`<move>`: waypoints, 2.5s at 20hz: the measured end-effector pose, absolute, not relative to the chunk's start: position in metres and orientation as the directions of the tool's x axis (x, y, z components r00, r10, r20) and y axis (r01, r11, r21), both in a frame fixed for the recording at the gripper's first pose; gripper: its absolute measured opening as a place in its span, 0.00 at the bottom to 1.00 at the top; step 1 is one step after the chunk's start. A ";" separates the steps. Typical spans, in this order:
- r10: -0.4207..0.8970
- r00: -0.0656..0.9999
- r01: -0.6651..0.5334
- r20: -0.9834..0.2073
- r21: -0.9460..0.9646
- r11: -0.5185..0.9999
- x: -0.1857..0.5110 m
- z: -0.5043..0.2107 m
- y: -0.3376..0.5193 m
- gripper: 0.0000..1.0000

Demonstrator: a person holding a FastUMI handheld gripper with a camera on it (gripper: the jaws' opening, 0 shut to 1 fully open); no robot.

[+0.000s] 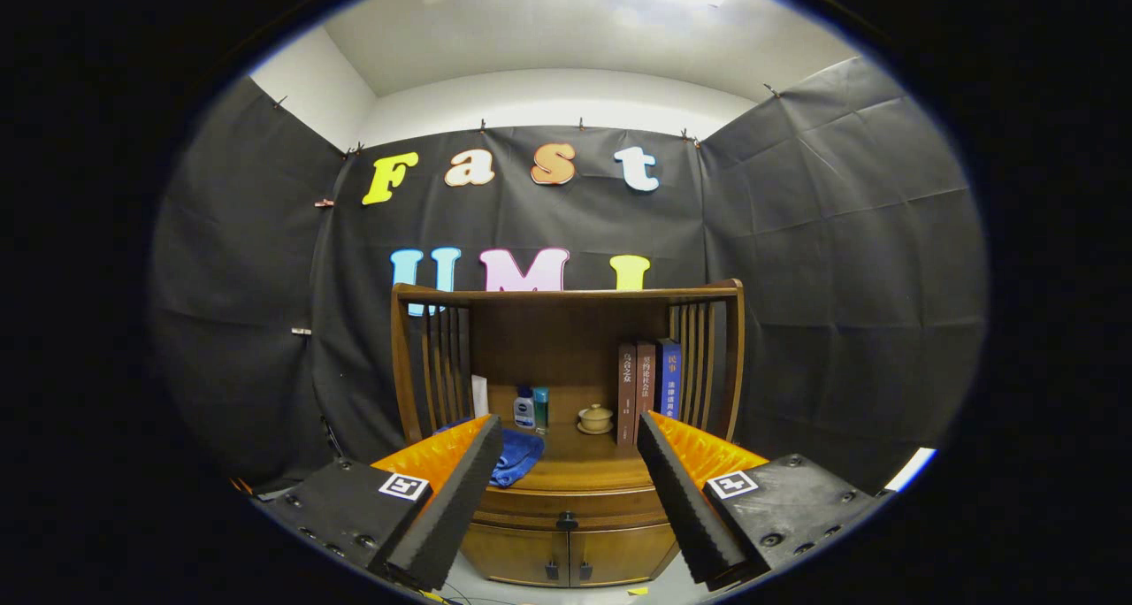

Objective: Pull open the drawer, take out the items inside it, and place them on the countertop above the cabinet.

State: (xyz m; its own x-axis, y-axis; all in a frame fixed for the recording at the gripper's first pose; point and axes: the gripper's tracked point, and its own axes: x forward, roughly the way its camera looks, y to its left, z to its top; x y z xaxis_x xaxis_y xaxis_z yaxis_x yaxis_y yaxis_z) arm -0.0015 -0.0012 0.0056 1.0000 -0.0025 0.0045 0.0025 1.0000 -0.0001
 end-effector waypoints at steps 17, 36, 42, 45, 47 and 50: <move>0.010 0.986 -0.017 -0.169 -0.040 0.999 0.061 -0.147 0.007 0.98; -0.014 0.898 0.023 -0.441 0.016 1.000 0.175 -0.371 -0.010 0.94; -0.023 0.891 0.014 -0.453 -0.023 1.000 0.176 -0.383 -0.003 0.46; -0.023 0.888 0.014 -0.459 -0.023 1.000 0.175 -0.384 -0.005 0.39; -0.024 0.885 0.012 -0.465 -0.029 1.000 0.174 -0.384 -0.006 0.39; -0.016 0.877 0.006 -0.481 -0.021 1.000 0.169 -0.382 -0.006 0.39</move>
State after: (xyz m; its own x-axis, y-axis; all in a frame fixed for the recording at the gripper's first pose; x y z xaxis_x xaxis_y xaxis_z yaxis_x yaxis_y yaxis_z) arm 0.1693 -0.0057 -0.3825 0.8768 -0.0160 -0.4806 0.0065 0.9997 -0.0214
